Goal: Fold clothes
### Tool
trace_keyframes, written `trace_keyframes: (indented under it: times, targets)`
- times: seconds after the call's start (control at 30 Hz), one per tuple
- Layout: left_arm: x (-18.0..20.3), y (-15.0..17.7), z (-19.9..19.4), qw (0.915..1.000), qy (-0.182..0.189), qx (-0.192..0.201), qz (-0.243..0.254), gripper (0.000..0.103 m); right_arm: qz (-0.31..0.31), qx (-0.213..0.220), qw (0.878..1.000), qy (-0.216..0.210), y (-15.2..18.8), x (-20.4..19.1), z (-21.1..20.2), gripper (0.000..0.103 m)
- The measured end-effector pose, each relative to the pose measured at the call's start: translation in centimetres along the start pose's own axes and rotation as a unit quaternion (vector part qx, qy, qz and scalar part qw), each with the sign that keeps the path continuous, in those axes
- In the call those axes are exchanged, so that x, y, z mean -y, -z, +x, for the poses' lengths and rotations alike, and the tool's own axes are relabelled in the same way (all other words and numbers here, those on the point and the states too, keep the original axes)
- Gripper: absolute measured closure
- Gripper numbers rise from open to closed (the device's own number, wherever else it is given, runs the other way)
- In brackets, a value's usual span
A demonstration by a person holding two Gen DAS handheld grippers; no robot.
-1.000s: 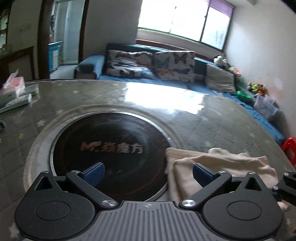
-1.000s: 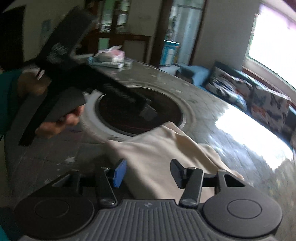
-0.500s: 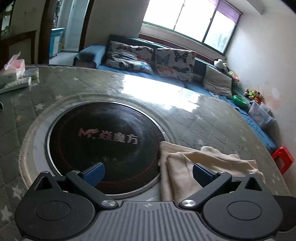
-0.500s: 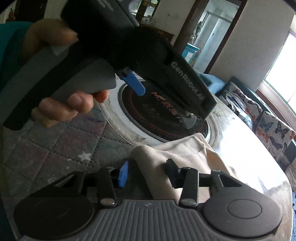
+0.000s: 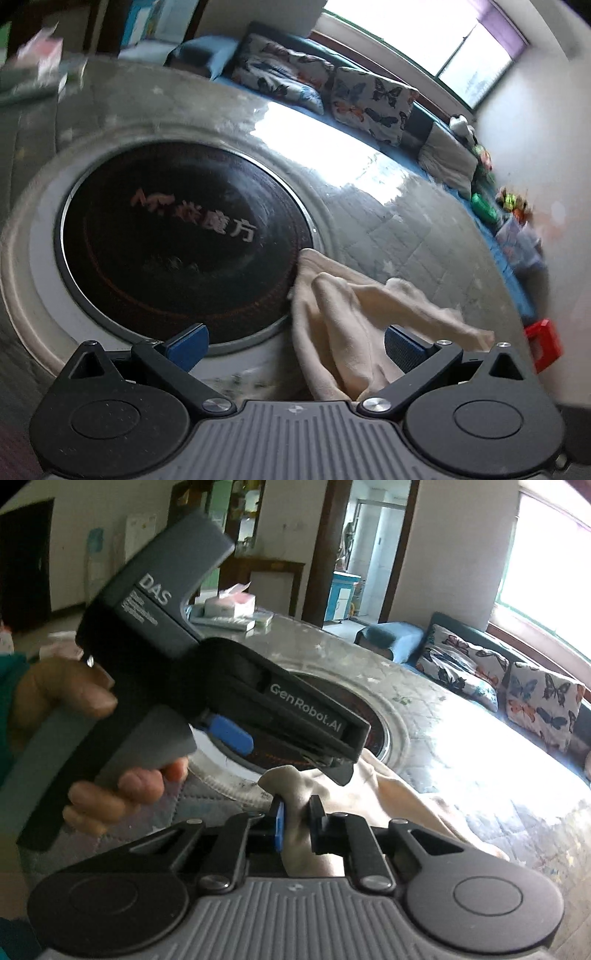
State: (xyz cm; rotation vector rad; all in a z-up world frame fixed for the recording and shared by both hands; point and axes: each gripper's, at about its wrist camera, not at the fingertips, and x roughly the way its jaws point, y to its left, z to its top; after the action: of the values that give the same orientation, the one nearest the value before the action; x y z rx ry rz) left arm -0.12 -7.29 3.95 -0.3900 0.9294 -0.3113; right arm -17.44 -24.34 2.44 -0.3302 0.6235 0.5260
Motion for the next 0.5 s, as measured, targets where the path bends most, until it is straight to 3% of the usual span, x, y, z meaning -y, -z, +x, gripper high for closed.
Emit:
trace_keyframes:
  times: [0.13, 0.3, 0.43, 0.5]
  targets:
    - [0.3, -0.1, 0.3, 0.9988, 0.026, -0.013, -0.04, 0.001, 0.012, 0.013, 1.0, -0.002, 0.2, 0.8, -1.2, 0.092]
    - [0.5, 0.5, 1.0, 0.9953, 0.055, -0.028, -0.074, 0.012, 0.019, 0.023, 1.0, -0.006, 0.7, 1.1, -2.1, 0.092]
    - [0.2, 0.8, 1.0, 0.993, 0.068, -0.025, -0.094, 0.028, 0.022, 0.028, 0.999, -0.011, 1.2, 1.2, -2.7, 0.092]
    - [0.0, 0.9, 1.1, 0.9915, 0.075, -0.027, -0.103, 0.045, 0.024, 0.031, 0.999, -0.013, 1.4, 1.0, -3.0, 0.092]
